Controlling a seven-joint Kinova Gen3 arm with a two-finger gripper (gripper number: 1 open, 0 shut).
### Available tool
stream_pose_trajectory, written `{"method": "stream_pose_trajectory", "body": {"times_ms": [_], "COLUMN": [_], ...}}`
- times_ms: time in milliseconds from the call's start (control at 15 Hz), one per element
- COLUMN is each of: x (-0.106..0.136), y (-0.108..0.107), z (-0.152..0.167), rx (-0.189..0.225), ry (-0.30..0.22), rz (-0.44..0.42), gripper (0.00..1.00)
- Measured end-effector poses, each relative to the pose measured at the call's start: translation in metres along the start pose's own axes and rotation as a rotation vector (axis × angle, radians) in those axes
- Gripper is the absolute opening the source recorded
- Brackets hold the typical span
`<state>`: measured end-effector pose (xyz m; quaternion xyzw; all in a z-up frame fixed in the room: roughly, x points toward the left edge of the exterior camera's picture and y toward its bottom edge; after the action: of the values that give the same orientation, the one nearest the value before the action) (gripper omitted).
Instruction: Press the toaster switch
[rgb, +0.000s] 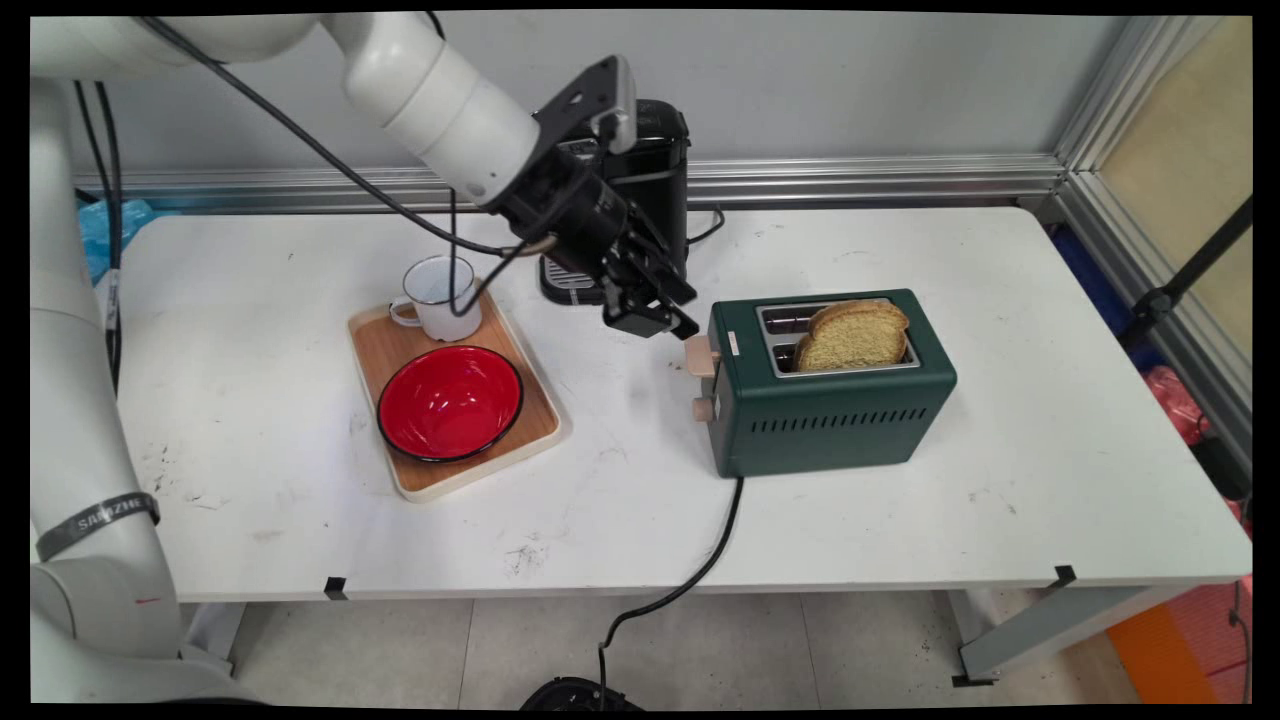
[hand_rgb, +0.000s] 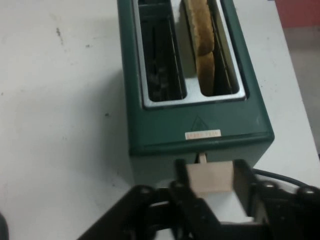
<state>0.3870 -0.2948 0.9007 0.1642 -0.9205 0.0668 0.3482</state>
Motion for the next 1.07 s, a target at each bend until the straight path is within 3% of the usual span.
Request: {"method": "stream_pose_trajectory", "body": {"times_ms": [1067], "x": [0.001], "y": [-0.003], "z": [0.052], "rx": [-0.037], "ry": [-0.052], "rz": [0.032], "gripper": [0.00]}}
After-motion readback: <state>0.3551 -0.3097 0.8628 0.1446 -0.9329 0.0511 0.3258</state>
